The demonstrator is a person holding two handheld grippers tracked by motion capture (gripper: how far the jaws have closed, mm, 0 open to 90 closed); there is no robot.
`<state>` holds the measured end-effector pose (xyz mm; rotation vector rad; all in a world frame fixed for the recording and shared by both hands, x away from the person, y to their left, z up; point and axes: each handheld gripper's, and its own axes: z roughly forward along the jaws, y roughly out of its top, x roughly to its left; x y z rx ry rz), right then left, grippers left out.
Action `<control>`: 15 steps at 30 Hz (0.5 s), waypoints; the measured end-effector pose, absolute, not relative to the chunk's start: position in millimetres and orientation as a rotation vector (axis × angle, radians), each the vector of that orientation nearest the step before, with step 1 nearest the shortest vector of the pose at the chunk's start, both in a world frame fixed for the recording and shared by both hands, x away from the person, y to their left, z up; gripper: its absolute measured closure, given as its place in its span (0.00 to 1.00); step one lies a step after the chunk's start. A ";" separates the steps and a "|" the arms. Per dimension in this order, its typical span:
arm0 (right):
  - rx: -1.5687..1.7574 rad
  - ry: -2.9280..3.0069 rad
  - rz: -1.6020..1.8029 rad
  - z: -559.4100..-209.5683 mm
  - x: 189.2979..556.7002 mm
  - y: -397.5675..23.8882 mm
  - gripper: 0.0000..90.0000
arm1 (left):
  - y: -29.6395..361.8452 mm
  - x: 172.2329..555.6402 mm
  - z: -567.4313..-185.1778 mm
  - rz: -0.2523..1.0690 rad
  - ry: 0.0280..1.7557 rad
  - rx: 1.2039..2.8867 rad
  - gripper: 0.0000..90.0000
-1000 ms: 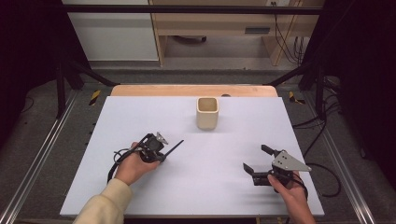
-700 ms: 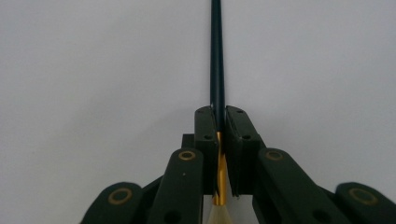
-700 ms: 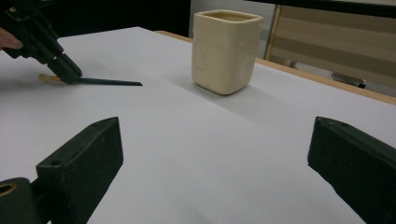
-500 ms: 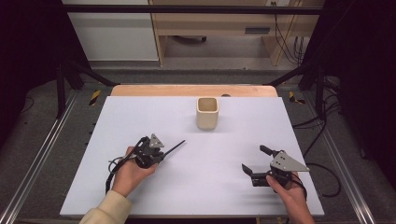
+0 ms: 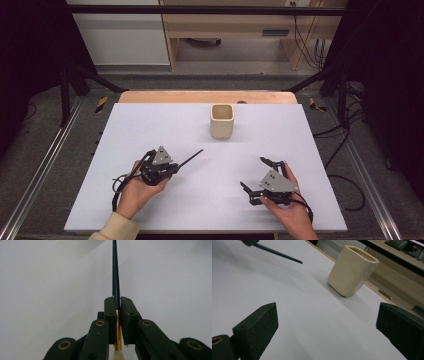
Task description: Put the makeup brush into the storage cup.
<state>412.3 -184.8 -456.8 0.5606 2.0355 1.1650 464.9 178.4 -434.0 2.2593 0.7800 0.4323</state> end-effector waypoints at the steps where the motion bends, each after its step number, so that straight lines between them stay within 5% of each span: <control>1: 0.515 2.021 1.119 -455.8 414.0 -177.7 0.06 | 177.1 463.2 -431.1 0.425 0.772 2.245 0.93; 15: 0.367 1.975 0.979 -446.6 419.6 -143.2 0.06 | 162.0 451.9 -429.9 0.416 0.702 2.256 0.93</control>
